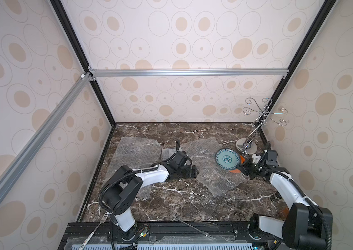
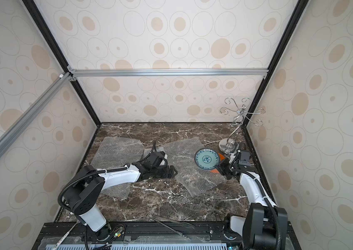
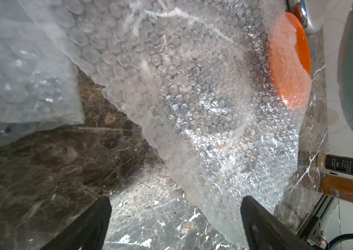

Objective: Unpack dinner plates from bubble wrap
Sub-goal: Pick up the bubble wrap from the center of the board.

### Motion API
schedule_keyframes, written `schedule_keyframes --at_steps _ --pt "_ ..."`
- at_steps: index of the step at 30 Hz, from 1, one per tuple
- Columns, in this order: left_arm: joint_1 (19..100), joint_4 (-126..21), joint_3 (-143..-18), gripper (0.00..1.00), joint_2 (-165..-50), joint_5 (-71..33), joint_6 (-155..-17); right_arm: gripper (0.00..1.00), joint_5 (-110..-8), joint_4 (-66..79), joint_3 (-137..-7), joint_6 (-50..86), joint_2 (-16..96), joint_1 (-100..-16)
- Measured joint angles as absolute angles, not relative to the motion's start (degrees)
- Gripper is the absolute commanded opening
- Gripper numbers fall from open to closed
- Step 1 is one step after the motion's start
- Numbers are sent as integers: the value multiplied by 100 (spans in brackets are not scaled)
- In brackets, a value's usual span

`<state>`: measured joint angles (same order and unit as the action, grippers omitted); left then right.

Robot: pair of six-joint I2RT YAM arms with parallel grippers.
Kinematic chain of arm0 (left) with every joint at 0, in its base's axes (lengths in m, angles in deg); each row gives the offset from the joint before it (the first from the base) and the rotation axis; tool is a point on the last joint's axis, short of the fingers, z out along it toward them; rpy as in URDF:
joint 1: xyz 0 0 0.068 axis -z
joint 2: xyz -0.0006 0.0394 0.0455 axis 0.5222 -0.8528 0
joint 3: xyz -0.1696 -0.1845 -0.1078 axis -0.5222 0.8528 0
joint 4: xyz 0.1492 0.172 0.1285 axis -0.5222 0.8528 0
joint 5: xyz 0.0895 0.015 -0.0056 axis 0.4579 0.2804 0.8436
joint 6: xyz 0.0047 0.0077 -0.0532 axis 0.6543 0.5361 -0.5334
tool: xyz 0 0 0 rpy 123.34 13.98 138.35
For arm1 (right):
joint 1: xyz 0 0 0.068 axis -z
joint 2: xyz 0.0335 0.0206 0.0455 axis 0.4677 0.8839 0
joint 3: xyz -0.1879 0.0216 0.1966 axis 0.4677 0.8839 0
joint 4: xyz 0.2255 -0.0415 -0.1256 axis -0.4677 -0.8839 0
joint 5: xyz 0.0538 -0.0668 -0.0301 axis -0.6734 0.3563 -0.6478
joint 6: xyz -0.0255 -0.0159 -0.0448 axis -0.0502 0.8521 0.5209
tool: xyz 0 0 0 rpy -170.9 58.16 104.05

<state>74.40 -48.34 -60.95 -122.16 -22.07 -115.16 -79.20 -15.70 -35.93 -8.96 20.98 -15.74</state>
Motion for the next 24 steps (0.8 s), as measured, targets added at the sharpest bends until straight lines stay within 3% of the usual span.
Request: schedule_keyframes --at_steps 5,14,17,22,24 --pt "7457 -4974 -6106 94 -12307 -2190 -11597 0 -8066 -1642 -3608 -735 2157 -1196" --pt "7475 -5162 -6290 78 -12635 -2144 -11759 0 -8226 -1716 -3652 -575 2312 -1015" --pt "7479 -5216 -6353 55 -12736 -2135 -11798 0 -8258 -1714 -3652 -560 2342 -984" --pt "7501 -5341 -6369 27 -12751 -2061 -11896 0 -8317 -1714 -3661 -536 2432 -901" --pt "7501 -5361 -6373 11 -12751 -2037 -11914 0 -8339 -1716 -3694 -503 2480 -842"
